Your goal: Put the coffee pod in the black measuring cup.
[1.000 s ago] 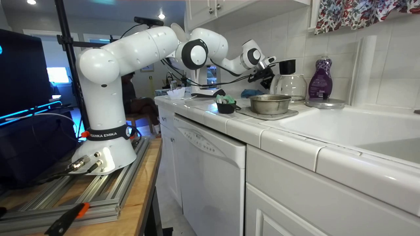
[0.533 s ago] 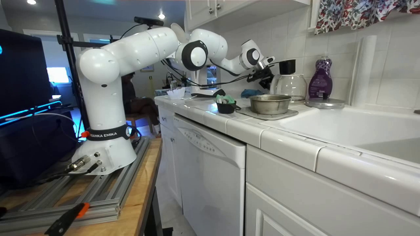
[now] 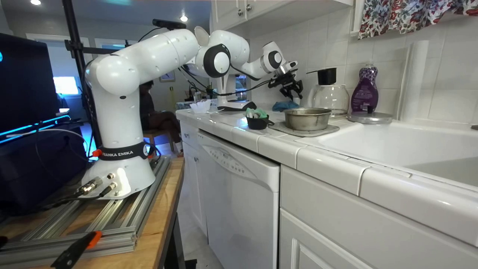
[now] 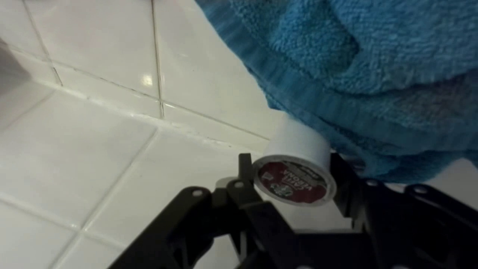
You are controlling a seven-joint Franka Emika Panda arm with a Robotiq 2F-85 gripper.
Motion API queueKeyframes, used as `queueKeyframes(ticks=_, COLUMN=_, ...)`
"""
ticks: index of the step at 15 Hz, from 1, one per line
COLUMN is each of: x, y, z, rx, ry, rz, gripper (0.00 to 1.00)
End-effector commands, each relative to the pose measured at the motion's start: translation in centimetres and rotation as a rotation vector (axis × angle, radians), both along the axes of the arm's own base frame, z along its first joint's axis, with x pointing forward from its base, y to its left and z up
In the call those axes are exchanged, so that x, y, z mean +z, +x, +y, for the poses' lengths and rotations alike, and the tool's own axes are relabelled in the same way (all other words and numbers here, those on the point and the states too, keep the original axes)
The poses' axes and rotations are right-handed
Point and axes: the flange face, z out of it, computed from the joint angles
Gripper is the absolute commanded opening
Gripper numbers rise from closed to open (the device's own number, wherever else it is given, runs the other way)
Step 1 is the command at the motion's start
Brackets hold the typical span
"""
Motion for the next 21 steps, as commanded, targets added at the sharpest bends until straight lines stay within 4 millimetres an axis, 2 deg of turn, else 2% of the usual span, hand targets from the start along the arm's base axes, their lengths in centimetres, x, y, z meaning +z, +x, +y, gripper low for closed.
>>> queueKeyframes(ticks=1, x=4.0, y=-1.9, z=0.7, rx=-0.026, ry=-0.112, rz=-0.004, gripper=0.26)
queueKeyframes(ticks=5, x=5.8, y=-2.5, z=-0.4, rx=-0.091, ry=-0.231, rz=0.011, gripper=0.26)
queueKeyframes(ticks=8, x=5.3, y=-2.2, z=-2.3, rx=-0.153, ry=-0.267, rz=0.069, gripper=0.26)
queueKeyframes(ticks=10, x=4.2, y=-1.5, z=-3.1, rx=-0.156, ry=-0.275, rz=0.073, gripper=0.26)
queueKeyframes(ticks=14, x=3.4, y=-1.5, z=-2.4, rx=-0.03, ry=-0.21, rz=0.067, gripper=0.26)
queueKeyframes(ticks=16, x=3.7, y=-1.7, z=-2.2, rx=0.02, ry=-0.156, rz=0.034, gripper=0.26)
queueKeyframes(ticks=17, x=2.7, y=-1.0, z=-1.9, rx=-0.033, ry=-0.19, rz=0.029, gripper=0.51)
queueKeyframes(ticks=18, x=2.8, y=-1.0, z=-1.7, rx=-0.016, ry=-0.174, rz=0.019, gripper=0.51)
queueKeyframes(ticks=19, x=2.9, y=-1.1, z=-1.8, rx=-0.01, ry=-0.168, rz=0.018, gripper=0.26)
queueKeyframes(ticks=21, x=3.2, y=-1.1, z=-2.0, rx=-0.052, ry=-0.213, rz=-0.014, gripper=0.26)
